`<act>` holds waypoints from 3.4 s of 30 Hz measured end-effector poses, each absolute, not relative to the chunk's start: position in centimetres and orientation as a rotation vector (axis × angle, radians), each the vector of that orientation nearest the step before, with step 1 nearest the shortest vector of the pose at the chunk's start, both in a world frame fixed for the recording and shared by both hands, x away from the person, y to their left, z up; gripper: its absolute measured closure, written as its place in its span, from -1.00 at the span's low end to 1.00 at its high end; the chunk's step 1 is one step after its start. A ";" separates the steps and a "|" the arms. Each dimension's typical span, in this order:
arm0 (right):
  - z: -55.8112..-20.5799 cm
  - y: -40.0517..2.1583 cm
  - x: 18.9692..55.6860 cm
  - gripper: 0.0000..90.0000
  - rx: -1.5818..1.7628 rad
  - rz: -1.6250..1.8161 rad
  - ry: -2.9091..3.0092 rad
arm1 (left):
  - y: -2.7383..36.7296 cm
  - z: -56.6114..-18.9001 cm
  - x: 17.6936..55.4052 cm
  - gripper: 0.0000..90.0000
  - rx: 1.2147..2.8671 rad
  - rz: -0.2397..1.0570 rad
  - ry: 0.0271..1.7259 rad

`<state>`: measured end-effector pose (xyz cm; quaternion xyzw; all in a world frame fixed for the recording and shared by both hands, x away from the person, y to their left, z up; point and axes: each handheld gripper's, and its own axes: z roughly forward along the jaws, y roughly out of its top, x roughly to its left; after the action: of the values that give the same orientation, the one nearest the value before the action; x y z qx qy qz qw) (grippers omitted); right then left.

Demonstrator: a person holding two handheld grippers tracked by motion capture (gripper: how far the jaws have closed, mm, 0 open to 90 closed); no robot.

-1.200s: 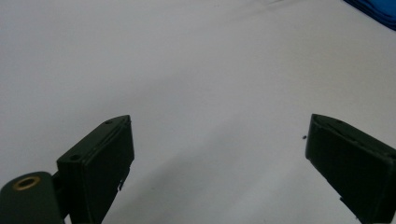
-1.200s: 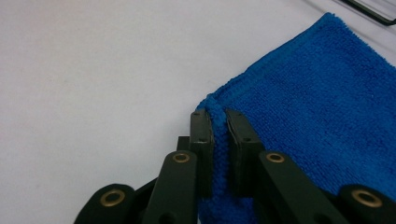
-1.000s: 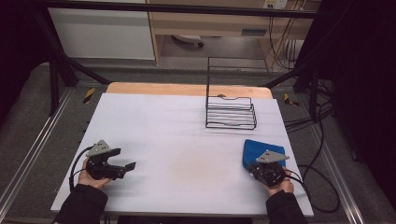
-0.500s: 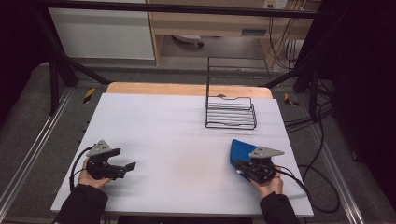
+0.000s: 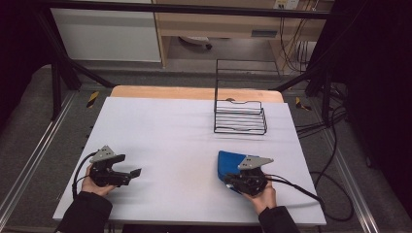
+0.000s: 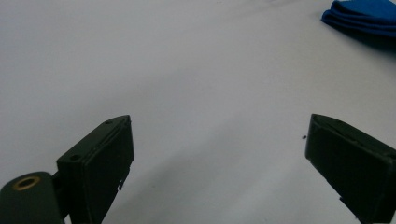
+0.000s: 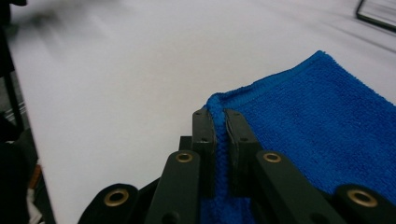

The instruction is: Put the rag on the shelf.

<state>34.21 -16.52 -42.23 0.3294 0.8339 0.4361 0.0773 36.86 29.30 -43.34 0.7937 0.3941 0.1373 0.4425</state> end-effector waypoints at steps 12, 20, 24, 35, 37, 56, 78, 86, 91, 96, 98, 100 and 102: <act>-43.3 -15.0 33.9 0.53 0.927 1.283 2.602 | 29.3 -43.3 36.9 -0.82 1.972 0.342 0.980; -42.4 -19.6 34.4 -0.02 1.090 1.290 2.387 | 29.4 -43.2 36.8 -0.83 1.966 0.343 0.985; -42.8 -22.4 34.5 -0.03 1.221 1.229 2.306 | 29.3 -43.2 36.9 -0.83 1.968 0.342 0.986; -44.5 -25.1 34.6 0.40 1.407 1.120 2.315 | 29.2 -43.2 37.0 -0.83 1.971 0.341 0.997; -44.9 -24.8 34.8 0.58 1.441 1.104 2.343 | 29.2 -43.2 37.0 -0.83 1.972 0.341 0.995; -44.0 -25.0 35.2 0.79 1.389 1.082 2.315 | 28.8 -43.1 36.9 -0.83 1.978 0.331 1.001; -43.1 -26.1 36.7 -0.76 1.240 1.312 2.210 | 25.3 -41.8 37.5 -0.83 1.975 0.322 1.016; -43.1 -26.1 36.7 -0.95 1.268 1.322 2.213 | 21.7 -41.2 38.5 -0.83 2.002 0.309 0.979; -43.3 -26.1 36.3 -0.97 1.267 1.308 2.226 | 19.0 -40.8 39.1 -0.83 2.006 0.285 0.952; -43.4 -26.2 36.1 -0.98 1.260 1.307 2.228 | 16.5 -40.3 39.5 -0.82 2.017 0.282 0.918; -43.5 -26.3 36.0 -0.98 1.259 1.304 2.226 | 15.6 -40.3 39.7 -0.82 2.024 0.281 0.913; -43.5 -26.3 36.0 -0.98 1.263 1.299 2.223 | 14.7 -40.4 40.0 -0.80 2.023 0.264 0.917; -43.5 -26.3 36.0 -0.98 1.261 1.302 2.220 | 13.8 -40.5 40.3 -0.79 2.032 0.259 0.919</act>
<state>35.98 -26.32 -43.49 0.4359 0.7673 0.4500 0.1371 40.29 13.83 -40.49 0.8156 0.3690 0.1039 0.4335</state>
